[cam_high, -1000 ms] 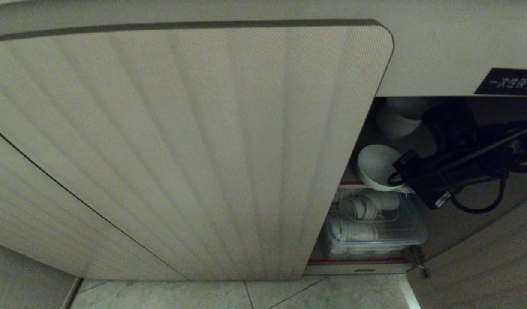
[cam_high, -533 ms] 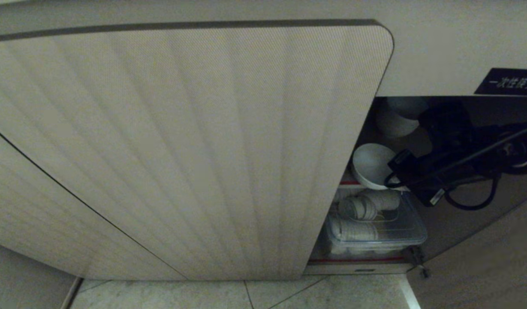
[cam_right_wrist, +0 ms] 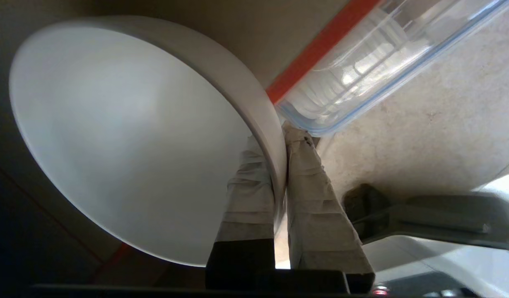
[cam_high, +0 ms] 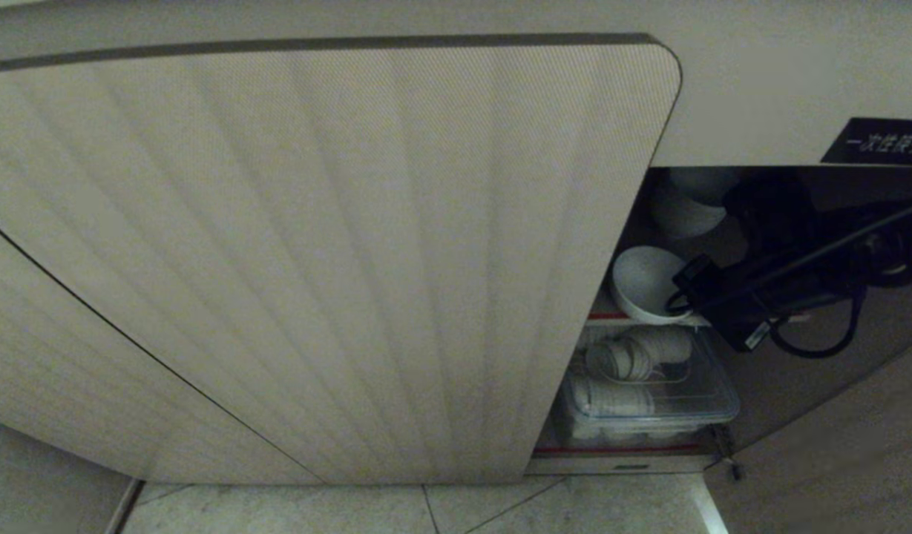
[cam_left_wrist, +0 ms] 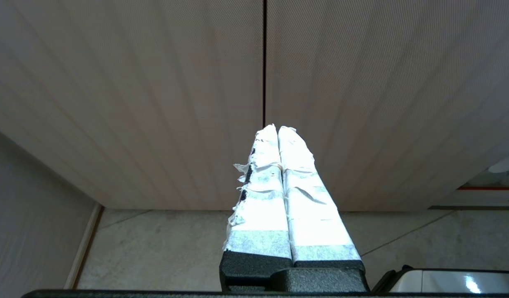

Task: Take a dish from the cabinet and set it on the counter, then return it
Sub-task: Put it back into the cabinet

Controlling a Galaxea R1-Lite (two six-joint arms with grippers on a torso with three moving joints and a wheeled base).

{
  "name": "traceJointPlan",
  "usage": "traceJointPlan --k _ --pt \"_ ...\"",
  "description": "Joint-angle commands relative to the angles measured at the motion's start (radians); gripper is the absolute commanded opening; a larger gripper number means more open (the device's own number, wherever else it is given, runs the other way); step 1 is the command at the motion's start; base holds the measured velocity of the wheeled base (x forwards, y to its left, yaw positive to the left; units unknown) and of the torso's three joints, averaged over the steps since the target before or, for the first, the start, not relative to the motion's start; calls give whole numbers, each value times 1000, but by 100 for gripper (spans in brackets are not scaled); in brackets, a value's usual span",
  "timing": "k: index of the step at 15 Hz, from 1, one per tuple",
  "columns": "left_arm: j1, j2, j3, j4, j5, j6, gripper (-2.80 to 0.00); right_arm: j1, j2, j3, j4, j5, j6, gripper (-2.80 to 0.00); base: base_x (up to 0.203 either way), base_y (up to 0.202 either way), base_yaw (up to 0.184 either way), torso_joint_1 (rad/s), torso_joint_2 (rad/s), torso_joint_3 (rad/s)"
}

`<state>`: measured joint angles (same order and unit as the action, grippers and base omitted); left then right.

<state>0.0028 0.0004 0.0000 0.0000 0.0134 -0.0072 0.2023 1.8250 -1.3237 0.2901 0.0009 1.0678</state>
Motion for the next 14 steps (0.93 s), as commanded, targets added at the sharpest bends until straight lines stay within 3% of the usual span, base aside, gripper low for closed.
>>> traceJointPlan --k 1,14 --pt "0 0 0 0 0 0 -280 -2 28 -44 24 -1 34 -280 0 0 0 0 0 0" --pt "0 0 0 0 0 0 -280 -3 125 -201 94 -4 119 -280 0 0 0 0 0 0"
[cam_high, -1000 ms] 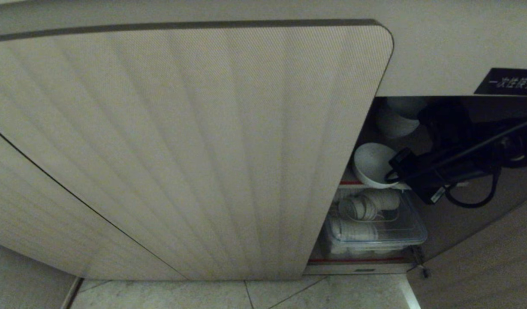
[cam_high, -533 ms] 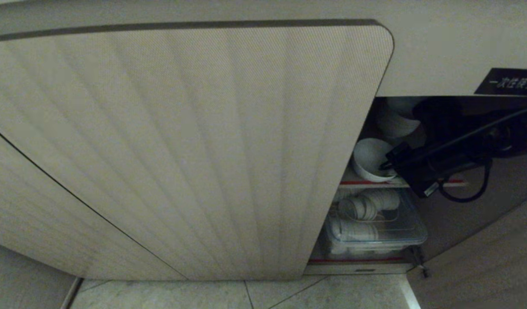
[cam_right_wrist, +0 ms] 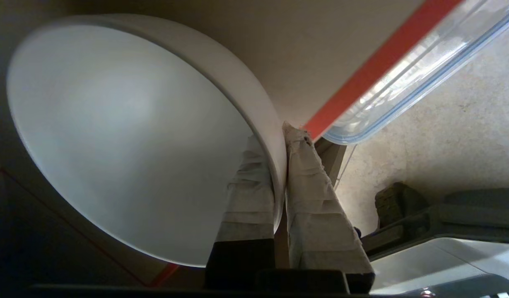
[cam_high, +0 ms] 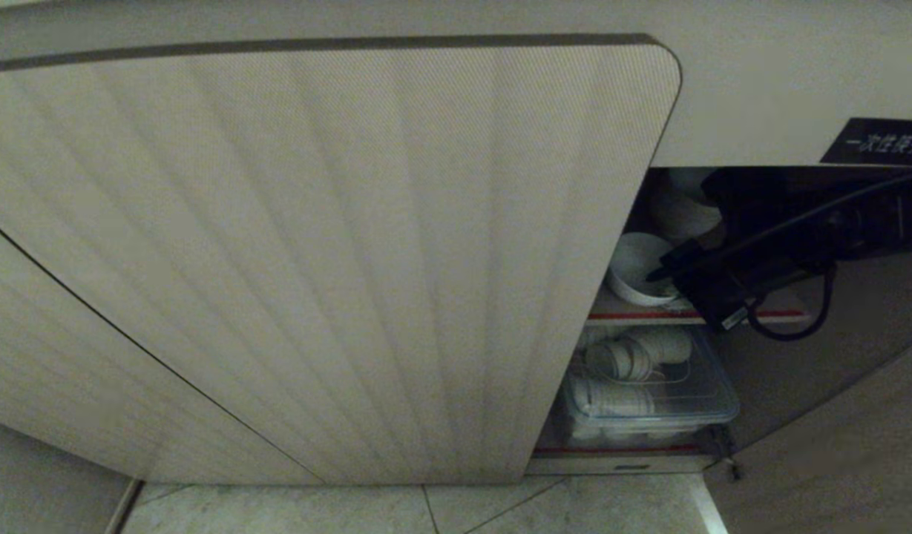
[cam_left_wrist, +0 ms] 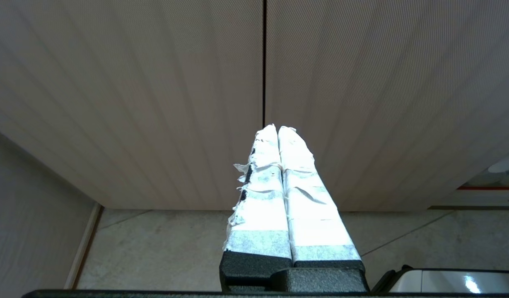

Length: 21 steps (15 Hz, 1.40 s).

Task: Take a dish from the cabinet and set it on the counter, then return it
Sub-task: Put it back into the cabinet

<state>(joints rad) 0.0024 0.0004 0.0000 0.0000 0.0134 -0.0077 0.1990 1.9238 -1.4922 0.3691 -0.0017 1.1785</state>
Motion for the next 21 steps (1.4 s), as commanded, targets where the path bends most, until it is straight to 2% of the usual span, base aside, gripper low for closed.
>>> traceJointPlan --k 1,8,11,15,19,21 --pt "1 0 0 0 0 0 -280 0 40 -56 28 -3 10 -280 0 0 0 0 0 0" --pt "1 0 0 0 0 0 -280 0 70 -122 61 -6 5 -280 0 0 0 0 0 0" --pt "1 0 0 0 0 0 -280 2 70 -120 79 -6 -45 -280 0 0 0 0 0 0" --pt "1 0 0 0 0 0 -280 2 64 -120 84 -2 -73 -280 0 0 0 0 0 0" --pt "1 0 0 0 0 0 -280 3 33 -104 160 4 -105 -280 0 0 0 0 0 0" --pt "1 0 0 1 0 0 -280 5 17 -71 173 12 -149 -280 0 0 0 0 0 0"
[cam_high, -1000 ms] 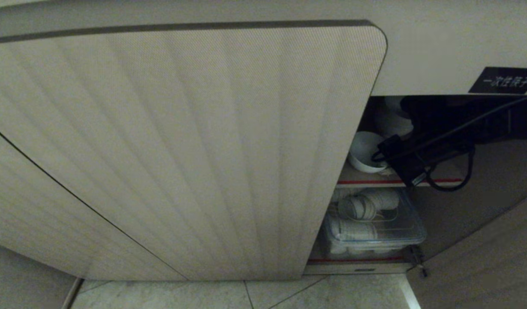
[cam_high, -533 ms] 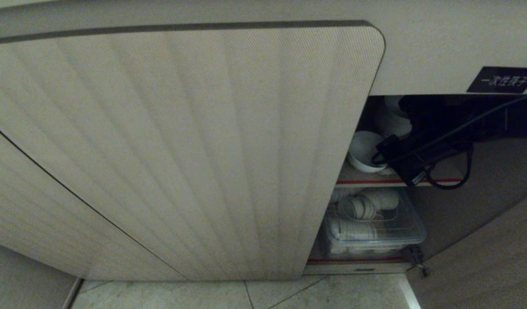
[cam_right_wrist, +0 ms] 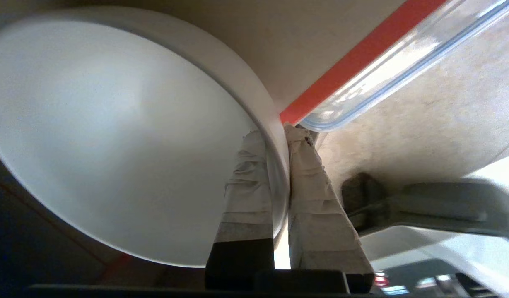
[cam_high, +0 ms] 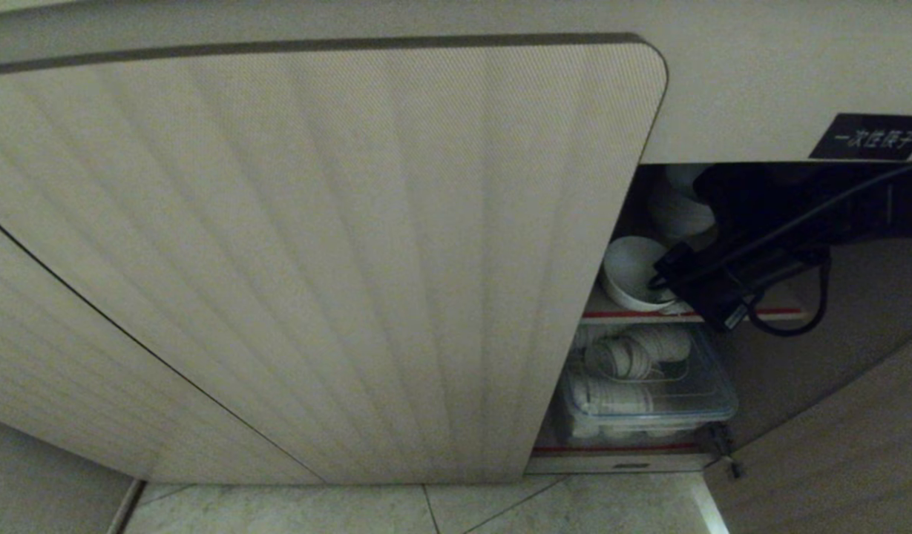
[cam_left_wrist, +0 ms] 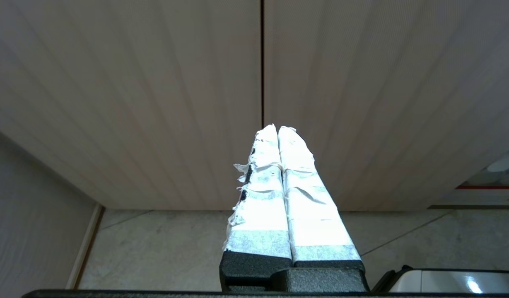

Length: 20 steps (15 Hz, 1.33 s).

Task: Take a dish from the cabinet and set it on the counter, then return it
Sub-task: Put it back into the cabinet

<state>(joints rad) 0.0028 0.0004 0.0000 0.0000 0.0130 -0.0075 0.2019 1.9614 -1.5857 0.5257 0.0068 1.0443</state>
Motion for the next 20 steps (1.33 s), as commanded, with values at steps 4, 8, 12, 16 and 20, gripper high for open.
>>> traceJointPlan --k 4,8,12,16,20 --pt "0 0 0 0 1 0 -280 1 -39 58 26 53 -47 -280 0 0 0 0 0 0" --pt "0 0 0 0 1 0 -280 -1 -33 47 7 53 -49 -280 0 0 0 0 0 0" --pt "0 0 0 0 1 0 -280 -5 -32 44 -45 95 -48 -280 0 0 0 0 0 0" --pt "0 0 0 0 1 0 -280 -16 -20 -9 -71 123 -47 -280 0 0 0 0 0 0" --pt "0 0 0 0 1 0 -280 -18 -16 -23 -109 165 -46 -280 0 0 0 0 0 0"
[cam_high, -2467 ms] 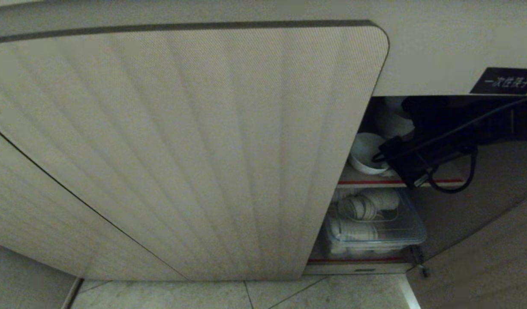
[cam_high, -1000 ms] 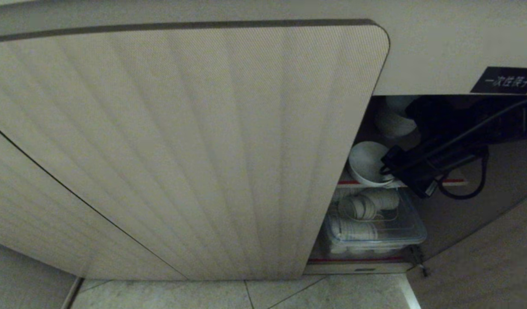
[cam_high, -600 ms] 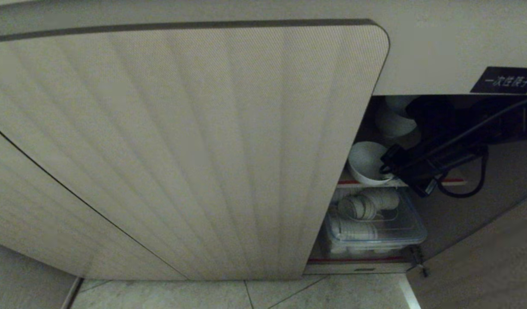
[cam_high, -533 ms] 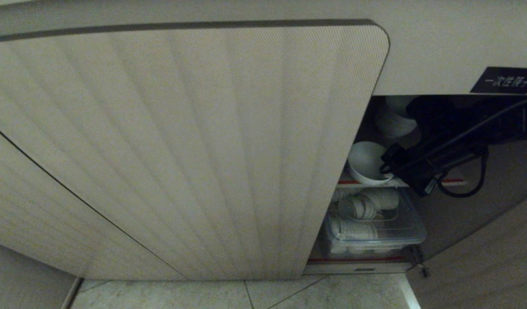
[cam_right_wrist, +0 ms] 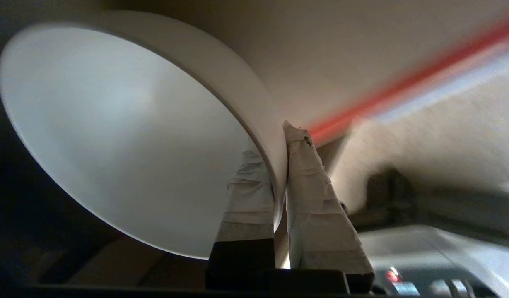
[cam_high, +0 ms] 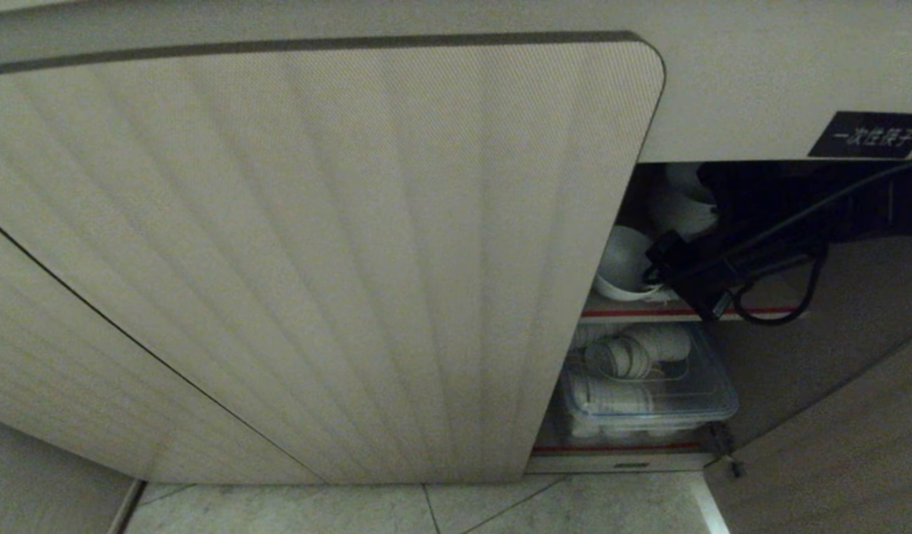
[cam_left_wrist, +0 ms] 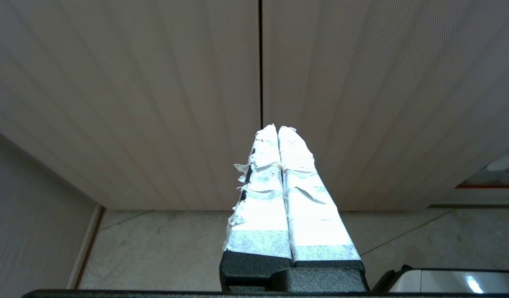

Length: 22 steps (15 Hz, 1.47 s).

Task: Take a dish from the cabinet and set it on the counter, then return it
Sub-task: Put it back into the cabinet

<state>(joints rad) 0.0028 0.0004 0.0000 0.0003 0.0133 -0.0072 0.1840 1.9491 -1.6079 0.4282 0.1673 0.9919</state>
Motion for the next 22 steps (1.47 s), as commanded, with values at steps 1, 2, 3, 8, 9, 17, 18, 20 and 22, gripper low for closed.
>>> traceJointPlan --k 1,2,3,8,9,17,18,20,22 --pt "0 0 0 0 0 0 -280 0 -4 -3 -12 5 7 -280 0 0 0 0 0 0" --pt "0 0 0 0 0 0 -280 -1 -4 -3 -12 14 7 -280 0 0 0 0 0 0" --pt "0 0 0 0 0 0 -280 -3 -5 -3 -12 33 5 -280 0 0 0 0 0 0" --pt "0 0 0 0 0 0 -280 -28 -13 2 -2 111 -1 -280 0 0 0 0 0 0" --pt "0 0 0 0 0 0 -280 -31 -15 2 0 126 -1 -280 0 0 0 0 0 0" --pt "0 0 0 0 0 0 -280 -60 -7 -9 43 141 -6 -280 0 0 0 0 0 0" --pt "0 0 0 0 0 0 -280 -65 -5 -16 44 134 -14 -280 0 0 0 0 0 0" --pt "0 0 0 0 0 0 -280 -74 1 -24 63 120 -47 -280 0 0 0 0 0 0" --pt "0 0 0 0 0 0 -280 -83 17 -48 72 108 -56 -280 0 0 0 0 0 0"
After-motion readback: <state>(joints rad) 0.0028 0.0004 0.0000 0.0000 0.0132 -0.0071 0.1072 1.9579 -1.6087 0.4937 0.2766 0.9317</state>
